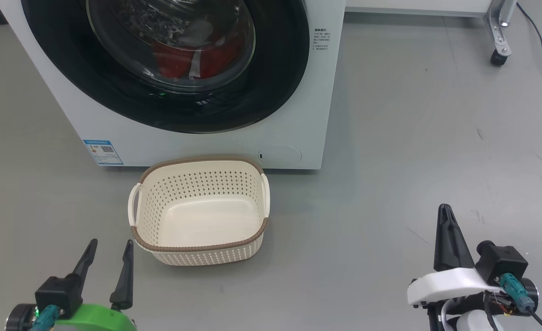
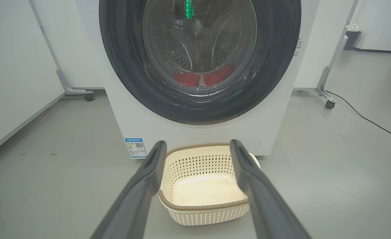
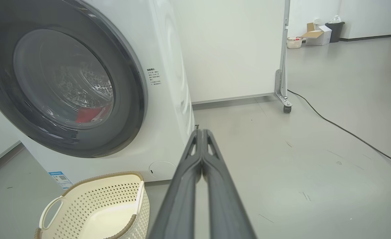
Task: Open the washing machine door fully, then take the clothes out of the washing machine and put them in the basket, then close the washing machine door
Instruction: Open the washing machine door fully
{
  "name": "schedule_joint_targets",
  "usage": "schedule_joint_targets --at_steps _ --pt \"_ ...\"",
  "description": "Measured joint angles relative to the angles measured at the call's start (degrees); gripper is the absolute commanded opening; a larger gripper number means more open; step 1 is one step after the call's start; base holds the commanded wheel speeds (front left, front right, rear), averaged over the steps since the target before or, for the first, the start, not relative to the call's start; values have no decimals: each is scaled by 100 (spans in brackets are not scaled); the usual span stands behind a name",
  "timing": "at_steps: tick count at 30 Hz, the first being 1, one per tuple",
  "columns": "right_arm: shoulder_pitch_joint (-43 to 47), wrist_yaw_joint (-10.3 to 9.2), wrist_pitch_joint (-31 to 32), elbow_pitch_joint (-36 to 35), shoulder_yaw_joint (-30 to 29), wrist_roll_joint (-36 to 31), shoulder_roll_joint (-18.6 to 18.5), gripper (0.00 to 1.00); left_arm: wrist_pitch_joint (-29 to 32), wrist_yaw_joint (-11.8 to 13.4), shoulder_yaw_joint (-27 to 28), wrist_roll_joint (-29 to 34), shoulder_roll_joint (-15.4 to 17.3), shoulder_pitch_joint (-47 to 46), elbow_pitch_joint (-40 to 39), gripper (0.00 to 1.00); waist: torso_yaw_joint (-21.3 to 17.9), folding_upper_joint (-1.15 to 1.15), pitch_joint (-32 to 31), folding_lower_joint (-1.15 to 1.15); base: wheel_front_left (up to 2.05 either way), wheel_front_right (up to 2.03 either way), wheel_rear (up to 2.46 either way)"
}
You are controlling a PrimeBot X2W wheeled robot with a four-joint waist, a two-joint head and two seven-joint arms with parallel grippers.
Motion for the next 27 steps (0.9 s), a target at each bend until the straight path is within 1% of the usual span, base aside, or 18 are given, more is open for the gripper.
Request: schedule_joint_targets --at_steps 8,10,14,22,27 --pt "-447 16 0 -12 31 59 -4 0 0 -48 -22 -1 4 -118 -71 100 107 0 284 0 0 0 0" --pt "-611 21 0 -15 -24 205 -7 0 0 -49 -42 -1 18 -186 -96 100 145 0 376 0 0 0 0" --pt "-896 98 0 56 -168 604 -14 0 0 -49 -86 -2 75 -338 -118 100 246 0 578 0 0 0 0" --pt "-1635 85 155 79 -804 1961 -32 0 0 -55 -153 -98 89 -622 -174 100 549 0 989 0 0 0 0" --pt "-2267 58 307 5 -1012 2719 -41 0 0 -56 -193 -168 109 -747 -183 100 750 0 1261 0 0 0 0"
